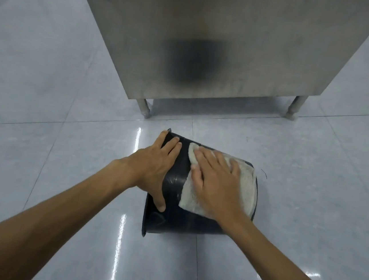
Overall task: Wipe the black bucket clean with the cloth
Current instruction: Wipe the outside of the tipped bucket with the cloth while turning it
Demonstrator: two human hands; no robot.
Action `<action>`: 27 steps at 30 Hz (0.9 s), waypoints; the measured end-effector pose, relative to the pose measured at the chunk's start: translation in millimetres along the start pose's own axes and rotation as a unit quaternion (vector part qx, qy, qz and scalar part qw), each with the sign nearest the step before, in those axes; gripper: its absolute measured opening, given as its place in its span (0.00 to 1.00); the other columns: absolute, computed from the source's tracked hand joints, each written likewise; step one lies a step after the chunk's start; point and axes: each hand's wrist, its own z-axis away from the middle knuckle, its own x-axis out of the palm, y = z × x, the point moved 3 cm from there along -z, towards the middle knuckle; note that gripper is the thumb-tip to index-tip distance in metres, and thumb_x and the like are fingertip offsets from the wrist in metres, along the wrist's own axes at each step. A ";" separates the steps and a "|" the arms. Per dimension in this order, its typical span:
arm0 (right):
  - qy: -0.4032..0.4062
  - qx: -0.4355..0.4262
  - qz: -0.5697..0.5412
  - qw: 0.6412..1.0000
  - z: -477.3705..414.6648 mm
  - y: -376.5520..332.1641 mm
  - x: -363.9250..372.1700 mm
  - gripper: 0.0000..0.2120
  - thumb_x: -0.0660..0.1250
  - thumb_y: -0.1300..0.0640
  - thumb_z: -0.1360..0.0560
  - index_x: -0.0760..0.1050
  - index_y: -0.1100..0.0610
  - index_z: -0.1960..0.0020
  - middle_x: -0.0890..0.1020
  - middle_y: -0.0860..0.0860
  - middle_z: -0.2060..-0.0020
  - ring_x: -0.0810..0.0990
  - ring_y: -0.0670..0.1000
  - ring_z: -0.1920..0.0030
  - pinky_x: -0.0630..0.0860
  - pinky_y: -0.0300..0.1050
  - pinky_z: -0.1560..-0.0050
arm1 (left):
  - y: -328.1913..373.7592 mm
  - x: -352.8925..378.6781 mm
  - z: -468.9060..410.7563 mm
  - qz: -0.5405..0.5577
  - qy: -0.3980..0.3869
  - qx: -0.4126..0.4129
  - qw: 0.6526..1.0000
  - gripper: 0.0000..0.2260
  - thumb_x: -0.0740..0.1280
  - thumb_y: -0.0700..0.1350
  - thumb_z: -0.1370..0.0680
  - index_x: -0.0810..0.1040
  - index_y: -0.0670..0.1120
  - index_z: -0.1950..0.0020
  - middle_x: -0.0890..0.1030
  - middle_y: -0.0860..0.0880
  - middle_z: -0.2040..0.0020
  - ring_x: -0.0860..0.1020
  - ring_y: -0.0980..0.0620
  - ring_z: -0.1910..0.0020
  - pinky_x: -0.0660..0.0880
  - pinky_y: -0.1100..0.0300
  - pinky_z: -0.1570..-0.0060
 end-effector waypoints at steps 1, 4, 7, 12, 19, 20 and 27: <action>-0.028 0.033 -0.013 0.999 -16.8 1.6 -1.4 0.25 0.47 0.44 0.14 0.68 0.48 0.22 0.73 0.45 0.25 0.70 0.51 0.25 0.60 0.59 0.25 | 0.4 -1.8 -0.3 -0.005 -0.002 0.000 1.000 0.69 0.75 0.74 0.47 0.38 0.48 0.21 0.41 0.49 0.20 0.31 0.43 0.25 0.60 0.44 0.27; -0.071 0.079 -0.050 0.993 -49.5 10.0 -3.3 0.24 0.49 0.45 0.14 0.71 0.48 0.24 0.77 0.47 0.28 0.75 0.53 0.30 0.63 0.63 0.26 | 3.6 -8.7 -1.7 -0.030 -0.006 0.001 1.000 0.68 0.73 0.77 0.47 0.40 0.47 0.21 0.44 0.47 0.20 0.36 0.40 0.23 0.52 0.44 0.25; -0.093 0.093 -0.075 0.988 -60.9 16.0 -0.2 0.23 0.50 0.46 0.15 0.79 0.49 0.31 0.83 0.50 0.35 0.80 0.56 0.38 0.67 0.62 0.30 | 5.0 -12.4 2.2 -0.050 0.008 0.002 0.999 0.67 0.70 0.79 0.46 0.41 0.47 0.21 0.47 0.46 0.20 0.40 0.38 0.23 0.48 0.42 0.24; -0.142 0.152 -0.068 0.976 -83.5 27.5 6.7 0.24 0.48 0.44 0.17 0.81 0.52 0.49 0.84 0.53 0.49 0.74 0.55 0.53 0.69 0.61 0.37 | 23.2 7.5 29.6 -0.082 0.083 -0.009 0.993 0.67 0.62 0.82 0.42 0.37 0.42 0.21 0.39 0.41 0.20 0.30 0.38 0.24 0.41 0.39 0.25; -0.246 0.148 -0.066 0.956 -104.6 28.0 25.0 0.22 0.54 0.40 0.19 0.77 0.55 0.41 0.81 0.56 0.39 0.73 0.56 0.49 0.68 0.58 0.40 | 45.2 27.6 48.6 -0.055 0.090 -0.061 0.993 0.68 0.61 0.83 0.42 0.31 0.42 0.23 0.35 0.40 0.21 0.27 0.37 0.26 0.35 0.39 0.26; -0.245 0.144 -0.068 0.956 -104.4 27.2 24.5 0.21 0.53 0.41 0.19 0.76 0.55 0.43 0.81 0.56 0.39 0.73 0.56 0.49 0.68 0.58 0.39 | 46.0 26.9 48.6 -0.053 0.084 -0.068 0.993 0.69 0.61 0.83 0.43 0.31 0.41 0.23 0.35 0.40 0.21 0.29 0.37 0.25 0.38 0.39 0.25; -0.165 0.047 -0.070 0.983 -66.0 18.2 1.0 0.19 0.49 0.46 0.16 0.71 0.46 0.61 0.79 0.46 0.60 0.78 0.56 0.54 0.71 0.55 0.46 | 32.7 9.2 37.1 -0.048 0.043 -0.069 0.996 0.71 0.65 0.82 0.46 0.35 0.41 0.21 0.40 0.42 0.19 0.36 0.41 0.22 0.46 0.41 0.24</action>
